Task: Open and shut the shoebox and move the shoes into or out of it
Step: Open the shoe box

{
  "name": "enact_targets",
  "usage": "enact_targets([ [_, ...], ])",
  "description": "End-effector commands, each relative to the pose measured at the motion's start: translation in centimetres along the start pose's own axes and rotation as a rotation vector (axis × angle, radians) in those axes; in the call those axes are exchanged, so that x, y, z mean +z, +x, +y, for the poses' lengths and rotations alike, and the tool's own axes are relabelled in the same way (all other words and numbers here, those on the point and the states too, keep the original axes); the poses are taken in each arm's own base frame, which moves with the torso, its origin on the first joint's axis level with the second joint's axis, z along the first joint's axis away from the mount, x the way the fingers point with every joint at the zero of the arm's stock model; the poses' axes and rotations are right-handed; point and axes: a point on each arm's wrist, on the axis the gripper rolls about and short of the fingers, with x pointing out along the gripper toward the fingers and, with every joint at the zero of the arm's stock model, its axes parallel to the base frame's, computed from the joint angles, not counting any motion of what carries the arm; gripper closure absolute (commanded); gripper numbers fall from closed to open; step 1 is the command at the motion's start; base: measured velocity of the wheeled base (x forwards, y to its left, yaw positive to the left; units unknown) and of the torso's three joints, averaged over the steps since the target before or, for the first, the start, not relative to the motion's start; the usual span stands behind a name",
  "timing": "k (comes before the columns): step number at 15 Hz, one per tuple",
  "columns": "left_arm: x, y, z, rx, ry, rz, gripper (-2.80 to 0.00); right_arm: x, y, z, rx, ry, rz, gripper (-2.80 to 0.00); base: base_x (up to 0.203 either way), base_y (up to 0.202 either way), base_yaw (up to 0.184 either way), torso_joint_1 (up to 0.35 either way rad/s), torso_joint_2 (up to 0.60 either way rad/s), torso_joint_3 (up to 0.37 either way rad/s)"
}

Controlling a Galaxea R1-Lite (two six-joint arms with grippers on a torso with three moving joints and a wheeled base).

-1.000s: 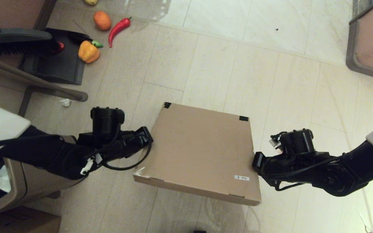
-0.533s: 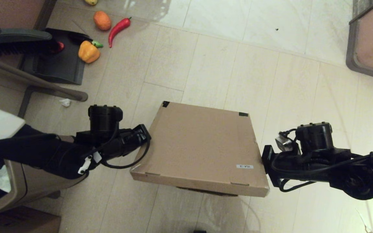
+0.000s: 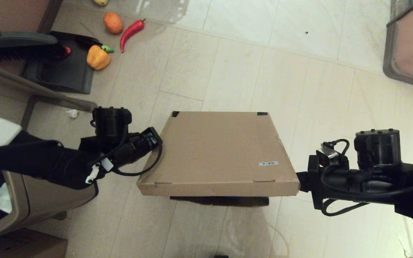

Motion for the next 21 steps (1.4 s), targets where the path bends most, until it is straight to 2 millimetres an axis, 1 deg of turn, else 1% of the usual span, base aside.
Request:
enact_targets([
  [1, 1.2, 0.1, -0.2, 0.001, -0.007, -0.048, 0.00, -0.3, -0.4, 0.3, 0.012, -0.004, 0.000, 0.00, 0.000, 0.000, 0.000, 0.000, 0.00, 0.000],
  [5, 4.8, 0.5, -0.7, 0.002, 0.050, -0.151, 0.00, -0.3, -0.4, 0.3, 0.013, -0.006, 0.001, 0.00, 0.000, 0.000, 0.000, 0.000, 0.00, 0.000],
  [7, 6.3, 0.5, -0.5, 0.008, 0.069, -0.198, 0.00, -0.2, -0.5, 0.7, 0.024, -0.015, -0.004, 0.00, 0.000, 0.000, 0.000, 0.000, 0.00, 0.000],
  [9, 7.3, 0.4, 0.5, 0.041, 0.082, -0.227, 0.00, 0.2, -0.8, 2.2, 0.065, -0.052, -0.023, 0.00, 0.000, 0.000, 0.000, 0.000, 0.00, 0.000],
  [11, 8.3, 0.2, 1.8, 0.094, 0.077, -0.261, 0.00, 1.0, -0.9, 4.2, 0.117, -0.100, -0.047, 0.00, 0.000, 0.000, 0.000, 0.000, 0.00, 0.000],
  [14, 9.5, -0.5, 3.0, 0.123, 0.067, -0.292, 0.00, 3.1, -0.8, 7.2, 0.190, -0.166, -0.096, 0.00, 0.000, 0.000, 0.000, 0.000, 0.00, 0.000],
  [16, 9.8, -0.9, 3.4, 0.134, 0.063, -0.298, 0.00, 4.7, -1.2, 9.6, 0.226, -0.200, -0.135, 0.00, 0.000, 0.000, 0.000, 0.000, 0.00, 0.000],
  [17, 9.6, -1.0, 3.5, 0.138, 0.063, -0.291, 0.00, 5.8, -1.7, 10.9, 0.242, -0.216, -0.163, 0.00, 0.000, 0.000, 0.000, 0.000, 0.00, 0.000],
  [19, 9.5, -1.1, 3.5, 0.139, 0.063, -0.286, 0.00, 8.1, -2.5, 12.7, 0.266, -0.244, -0.223, 0.00, 0.000, 0.000, 0.000, 0.000, 0.00, 0.000],
  [21, 9.4, -1.1, 3.6, 0.140, 0.064, -0.282, 0.00, 10.6, -2.6, 13.5, 0.276, -0.278, -0.279, 0.00, 0.000, 0.000, 0.000, 0.000, 0.00, 0.000],
])
